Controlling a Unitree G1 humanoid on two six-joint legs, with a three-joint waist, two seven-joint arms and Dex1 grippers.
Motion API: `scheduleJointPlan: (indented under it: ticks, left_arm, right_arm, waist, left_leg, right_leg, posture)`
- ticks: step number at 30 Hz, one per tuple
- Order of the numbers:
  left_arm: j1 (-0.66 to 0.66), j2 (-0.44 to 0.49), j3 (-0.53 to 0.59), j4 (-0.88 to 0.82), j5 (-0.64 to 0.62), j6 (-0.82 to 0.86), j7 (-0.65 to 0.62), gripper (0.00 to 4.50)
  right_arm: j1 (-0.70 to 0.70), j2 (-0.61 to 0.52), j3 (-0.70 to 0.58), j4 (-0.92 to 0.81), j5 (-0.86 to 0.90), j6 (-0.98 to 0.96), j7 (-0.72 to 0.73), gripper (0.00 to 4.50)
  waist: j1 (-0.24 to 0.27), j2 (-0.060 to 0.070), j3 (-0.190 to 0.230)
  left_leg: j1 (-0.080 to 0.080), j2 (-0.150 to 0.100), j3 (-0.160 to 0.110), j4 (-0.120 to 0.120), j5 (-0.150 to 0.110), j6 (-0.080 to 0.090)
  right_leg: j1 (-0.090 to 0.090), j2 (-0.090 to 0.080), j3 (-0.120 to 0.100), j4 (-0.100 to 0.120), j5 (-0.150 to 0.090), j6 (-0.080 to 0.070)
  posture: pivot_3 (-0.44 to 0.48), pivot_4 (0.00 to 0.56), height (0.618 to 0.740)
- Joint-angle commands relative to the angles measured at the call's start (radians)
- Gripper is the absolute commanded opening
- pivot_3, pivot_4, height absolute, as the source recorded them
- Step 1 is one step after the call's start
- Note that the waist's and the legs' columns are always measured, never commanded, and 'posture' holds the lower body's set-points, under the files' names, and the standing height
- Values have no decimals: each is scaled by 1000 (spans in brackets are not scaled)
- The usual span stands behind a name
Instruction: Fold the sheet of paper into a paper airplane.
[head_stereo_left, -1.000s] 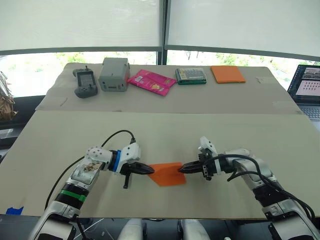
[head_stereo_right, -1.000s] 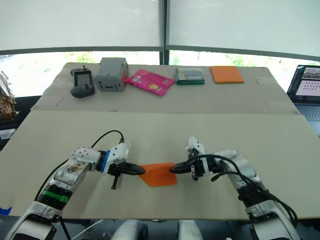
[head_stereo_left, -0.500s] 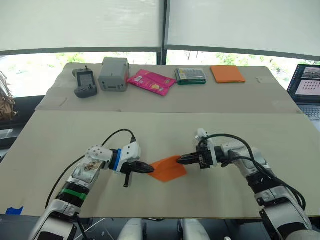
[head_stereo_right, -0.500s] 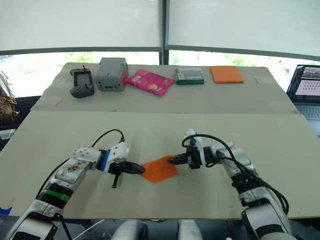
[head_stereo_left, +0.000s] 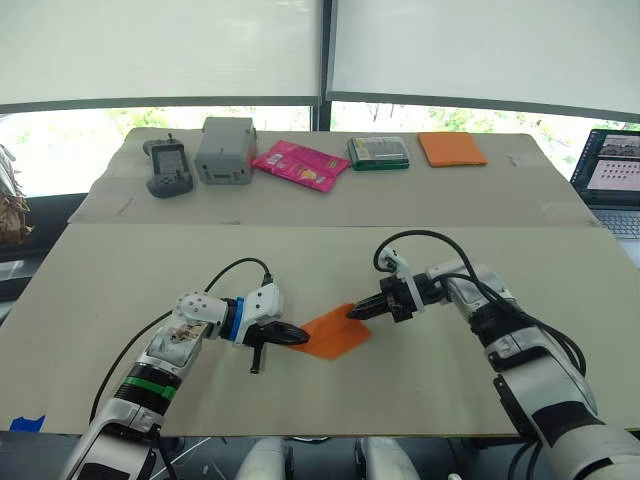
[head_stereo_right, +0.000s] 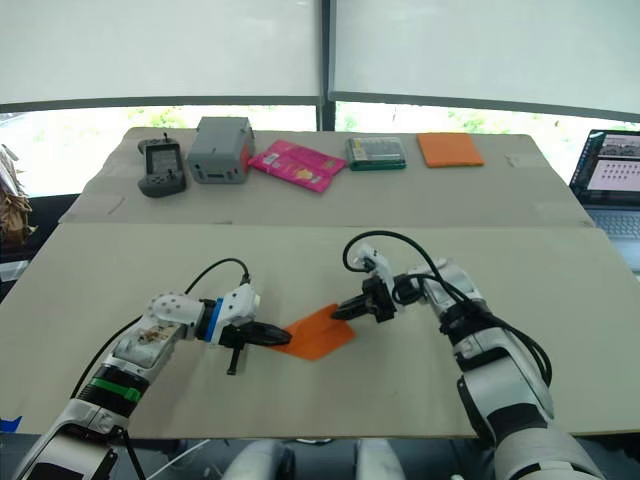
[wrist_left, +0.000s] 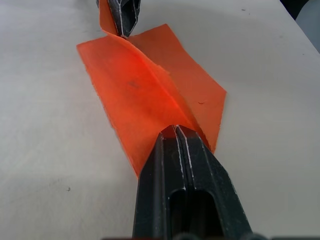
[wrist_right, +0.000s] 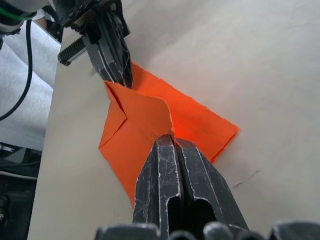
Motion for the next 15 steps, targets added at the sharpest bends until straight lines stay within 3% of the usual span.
scheduleJointPlan:
  ticks: [1,7,15]
  left_arm:
    - [26,-1,-16,0,26,8,25,0]
    - [29,-3,33,-10,-5,9,63,0]
    - [47,-11,160,-121,-113,21,126,0]
  right_arm:
    - [-21,30,28,70,-34,37,16,25]
    - [-41,60,47,200,-124,24,-59,25]
    - [-28,86,48,258,-187,21,-117,25]
  waist:
    - [-1,0,-2]
    - [-6,-1,-9]
    - [-10,-7,-14]
  left_leg:
    - [0,0,0,0,0,0]
    - [4,0,0,-1,0,0]
    - [23,1,-2,-6,0,0]
  right_leg:
    - [0,0,0,0,0,0]
    - [3,0,0,0,0,0]
    - [22,0,0,-4,0,0]
  posture:
    - [0,150,740]
    - [0,150,740]
    - [0,150,740]
